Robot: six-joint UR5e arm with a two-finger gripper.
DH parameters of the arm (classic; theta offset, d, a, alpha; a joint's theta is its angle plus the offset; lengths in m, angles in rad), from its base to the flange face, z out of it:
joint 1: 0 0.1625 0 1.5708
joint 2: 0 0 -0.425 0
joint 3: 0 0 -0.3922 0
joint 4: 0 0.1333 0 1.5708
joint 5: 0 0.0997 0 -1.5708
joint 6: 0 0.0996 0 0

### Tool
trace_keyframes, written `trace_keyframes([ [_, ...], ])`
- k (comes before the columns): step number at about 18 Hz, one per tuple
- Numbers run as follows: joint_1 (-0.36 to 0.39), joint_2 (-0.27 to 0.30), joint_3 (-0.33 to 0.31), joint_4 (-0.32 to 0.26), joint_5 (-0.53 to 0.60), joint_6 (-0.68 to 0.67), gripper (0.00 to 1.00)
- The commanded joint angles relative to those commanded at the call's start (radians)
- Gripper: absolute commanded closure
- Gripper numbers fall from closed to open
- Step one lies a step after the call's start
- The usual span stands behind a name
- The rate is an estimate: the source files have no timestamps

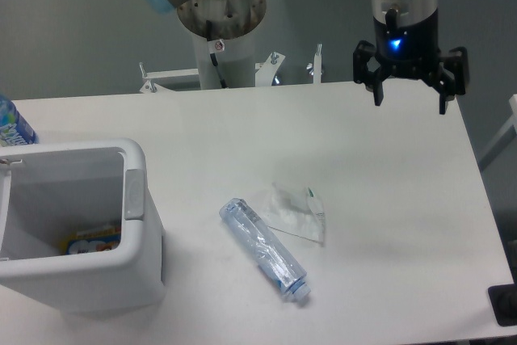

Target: Place the trash in the trash can

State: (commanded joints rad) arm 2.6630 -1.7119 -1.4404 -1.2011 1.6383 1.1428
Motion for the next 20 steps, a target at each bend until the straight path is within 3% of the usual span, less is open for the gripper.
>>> trace_keyframes([
  [6,0.0,0.0,0.0,0.0,-0.005,-0.015,0.0],
  [11,-0.006,-0.003,-0.012,0.003,-0.008,-0.181,0.0],
  [20,-0.048,0.0,-0.165,0.08,-0.008,-0.27,0.0],
])
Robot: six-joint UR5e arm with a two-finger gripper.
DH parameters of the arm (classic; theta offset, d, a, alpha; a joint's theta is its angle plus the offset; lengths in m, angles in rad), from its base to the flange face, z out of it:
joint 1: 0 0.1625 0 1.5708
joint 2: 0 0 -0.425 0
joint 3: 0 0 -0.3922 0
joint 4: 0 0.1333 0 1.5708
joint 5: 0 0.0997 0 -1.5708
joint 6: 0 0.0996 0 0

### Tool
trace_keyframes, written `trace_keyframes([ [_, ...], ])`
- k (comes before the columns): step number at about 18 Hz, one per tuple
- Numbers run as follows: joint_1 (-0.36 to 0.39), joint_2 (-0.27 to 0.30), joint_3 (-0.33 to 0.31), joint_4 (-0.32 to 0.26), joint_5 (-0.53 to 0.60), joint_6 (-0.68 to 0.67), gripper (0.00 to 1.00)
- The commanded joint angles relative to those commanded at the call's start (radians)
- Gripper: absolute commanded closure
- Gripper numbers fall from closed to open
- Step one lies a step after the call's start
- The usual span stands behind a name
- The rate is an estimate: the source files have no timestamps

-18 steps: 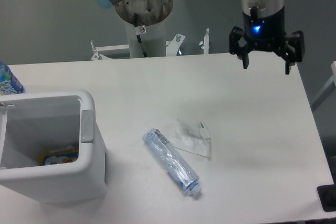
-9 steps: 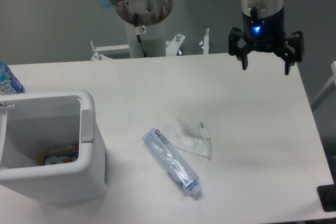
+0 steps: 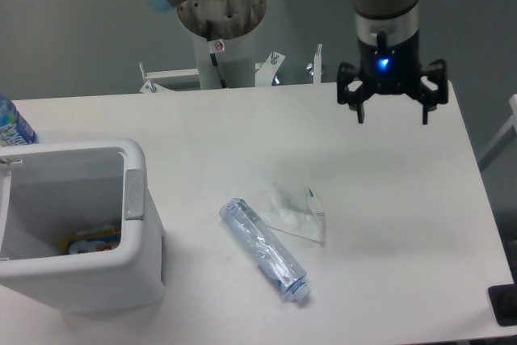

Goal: Place the trash in the trash can
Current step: 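Move the open gripper over the clear plastic wrapper and lower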

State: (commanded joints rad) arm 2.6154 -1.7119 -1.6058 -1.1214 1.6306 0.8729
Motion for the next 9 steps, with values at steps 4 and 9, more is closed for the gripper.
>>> trace_keyframes([
  [4,-0.044,-0.012,-0.072,0.058,0.0,-0.155,0.0],
  [9,-0.077,-0.064,-0.089,0.064,0.0,-0.282,0.0],
])
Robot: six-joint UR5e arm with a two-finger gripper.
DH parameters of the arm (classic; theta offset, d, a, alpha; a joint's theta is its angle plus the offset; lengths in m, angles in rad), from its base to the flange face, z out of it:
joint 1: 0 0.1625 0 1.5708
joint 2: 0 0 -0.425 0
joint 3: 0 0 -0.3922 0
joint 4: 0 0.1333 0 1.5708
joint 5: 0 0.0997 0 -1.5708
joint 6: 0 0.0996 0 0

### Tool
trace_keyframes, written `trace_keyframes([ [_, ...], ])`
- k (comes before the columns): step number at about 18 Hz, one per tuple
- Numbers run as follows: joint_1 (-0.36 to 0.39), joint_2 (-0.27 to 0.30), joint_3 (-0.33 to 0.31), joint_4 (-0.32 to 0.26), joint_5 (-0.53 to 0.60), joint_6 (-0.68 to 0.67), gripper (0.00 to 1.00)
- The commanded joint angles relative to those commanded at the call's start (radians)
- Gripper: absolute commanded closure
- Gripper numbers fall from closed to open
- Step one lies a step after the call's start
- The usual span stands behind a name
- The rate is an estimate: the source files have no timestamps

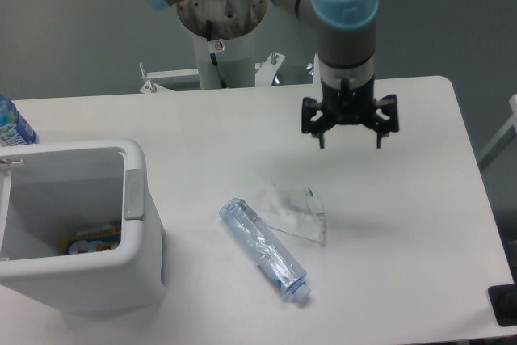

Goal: Place the trash in the trash can
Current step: 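Move the open gripper over the clear plastic wrapper and lower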

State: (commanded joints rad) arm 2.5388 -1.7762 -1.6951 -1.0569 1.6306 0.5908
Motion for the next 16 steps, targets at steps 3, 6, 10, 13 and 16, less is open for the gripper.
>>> trace_keyframes([
  [3,-0.011,-0.022,-0.003,-0.002,-0.005,-0.04,0.0],
  [6,-0.032,-0.063,-0.017,-0.002,-0.003,-0.141,0.0],
  [10,-0.045,-0.095,-0.018,-0.003,-0.006,-0.195,0.0],
  [13,-0.055,-0.124,-0.02,-0.003,-0.008,-0.246,0.0],
  [16,-0.06,-0.143,-0.021,-0.003,-0.008,-0.253,0.0],
])
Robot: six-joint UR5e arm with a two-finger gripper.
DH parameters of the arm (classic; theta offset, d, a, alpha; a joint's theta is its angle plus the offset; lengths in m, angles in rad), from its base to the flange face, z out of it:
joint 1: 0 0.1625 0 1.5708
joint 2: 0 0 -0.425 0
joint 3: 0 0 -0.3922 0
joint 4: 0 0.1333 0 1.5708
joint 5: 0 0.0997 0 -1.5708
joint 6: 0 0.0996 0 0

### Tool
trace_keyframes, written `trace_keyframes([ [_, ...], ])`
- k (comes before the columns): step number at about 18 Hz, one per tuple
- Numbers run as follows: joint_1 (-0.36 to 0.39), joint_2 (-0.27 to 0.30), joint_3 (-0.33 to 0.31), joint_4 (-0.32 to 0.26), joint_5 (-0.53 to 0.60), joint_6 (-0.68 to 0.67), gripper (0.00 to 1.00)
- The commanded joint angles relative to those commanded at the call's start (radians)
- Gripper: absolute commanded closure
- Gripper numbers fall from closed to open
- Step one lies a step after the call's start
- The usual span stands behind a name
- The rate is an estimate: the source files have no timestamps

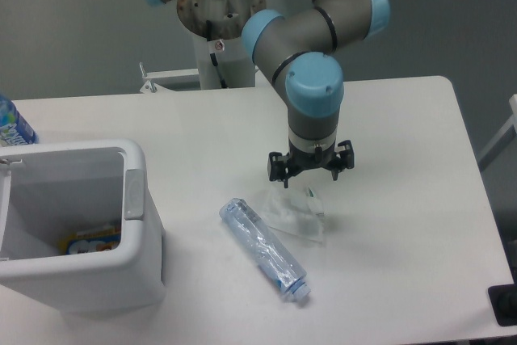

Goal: Place the trash in the trash can
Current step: 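Move the open gripper over the clear plastic wrapper and lower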

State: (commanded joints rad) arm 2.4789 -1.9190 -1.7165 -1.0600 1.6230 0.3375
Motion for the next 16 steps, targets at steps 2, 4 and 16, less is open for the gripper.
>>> trace_keyframes([
  [2,-0.009,-0.014,-0.006,0.0,0.0,-0.02,0.0],
  [4,-0.021,-0.04,-0.008,0.002,0.012,-0.041,0.0],
  [16,-0.026,-0.063,-0.048,0.011,0.015,-0.041,0.05],
])
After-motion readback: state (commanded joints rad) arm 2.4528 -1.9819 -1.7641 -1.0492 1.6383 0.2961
